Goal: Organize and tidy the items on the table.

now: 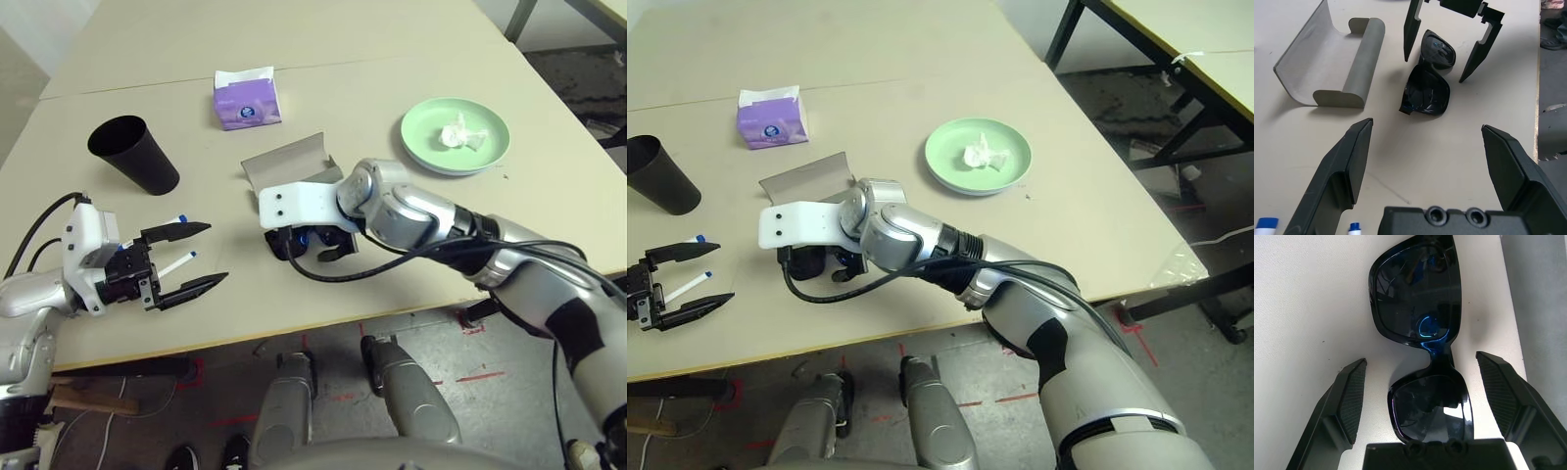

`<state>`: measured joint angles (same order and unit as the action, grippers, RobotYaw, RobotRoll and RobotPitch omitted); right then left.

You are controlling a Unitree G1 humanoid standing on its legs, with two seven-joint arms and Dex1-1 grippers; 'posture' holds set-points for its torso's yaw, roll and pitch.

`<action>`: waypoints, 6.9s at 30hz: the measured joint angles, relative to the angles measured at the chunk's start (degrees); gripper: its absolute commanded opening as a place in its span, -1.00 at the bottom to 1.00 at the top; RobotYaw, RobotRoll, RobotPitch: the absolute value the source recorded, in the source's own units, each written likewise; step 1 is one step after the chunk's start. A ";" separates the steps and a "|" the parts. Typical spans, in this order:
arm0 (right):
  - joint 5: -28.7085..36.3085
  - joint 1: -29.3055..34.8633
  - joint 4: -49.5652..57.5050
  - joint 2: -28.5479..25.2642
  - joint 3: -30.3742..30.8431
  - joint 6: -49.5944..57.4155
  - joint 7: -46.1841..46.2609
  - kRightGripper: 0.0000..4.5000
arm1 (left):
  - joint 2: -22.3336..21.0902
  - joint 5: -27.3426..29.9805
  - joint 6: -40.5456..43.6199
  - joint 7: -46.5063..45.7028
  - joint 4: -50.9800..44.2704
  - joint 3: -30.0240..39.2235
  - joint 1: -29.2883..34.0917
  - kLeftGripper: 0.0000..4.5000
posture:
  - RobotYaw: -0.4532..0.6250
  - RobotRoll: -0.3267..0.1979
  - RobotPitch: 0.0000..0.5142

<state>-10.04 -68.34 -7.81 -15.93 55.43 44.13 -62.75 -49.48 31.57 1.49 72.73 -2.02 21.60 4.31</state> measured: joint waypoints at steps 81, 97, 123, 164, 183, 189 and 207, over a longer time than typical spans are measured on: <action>-12.22 -18.79 -40.06 15.06 -15.50 -32.74 -1.21 -0.93 | 2.44 -0.55 2.01 -3.29 -0.41 -3.54 -2.31 1.00 | -0.28 0.25 -0.19; -15.71 -20.51 -54.93 19.26 -17.05 -42.85 7.78 -0.93 | 2.87 -0.22 2.09 -4.80 -2.71 -3.50 -0.06 1.00 | -0.25 0.25 -0.17; -19.87 -20.99 -60.69 19.98 -18.41 -46.52 11.64 -0.93 | 3.11 0.09 2.10 -5.64 -3.69 -3.43 1.11 1.00 | -0.23 0.25 -0.14; -24.36 -19.04 -61.65 20.32 -18.69 -45.40 12.36 -0.94 | 6.14 1.89 4.85 -13.32 -8.15 4.60 8.99 1.00 | -0.17 0.25 -0.16; -24.65 -19.12 -60.90 20.20 -19.68 -42.36 7.21 -0.94 | 6.84 1.59 4.80 -12.86 -7.25 4.05 7.54 1.00 | -0.21 0.25 -0.16; -23.85 -19.19 -60.98 20.51 -20.73 -41.84 6.34 -0.37 | 7.25 1.38 4.46 -12.82 -6.27 3.71 6.66 1.00 | -0.21 0.25 -0.17; -22.27 -22.78 -61.33 18.24 -23.62 -41.51 3.85 0.99 | 7.87 0.01 3.14 -12.34 -2.35 2.23 5.00 1.00 | -0.27 0.25 -0.20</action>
<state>-32.30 -91.13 -69.13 2.31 31.81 2.63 -58.90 -41.61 31.58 4.63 60.40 -4.37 23.83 9.30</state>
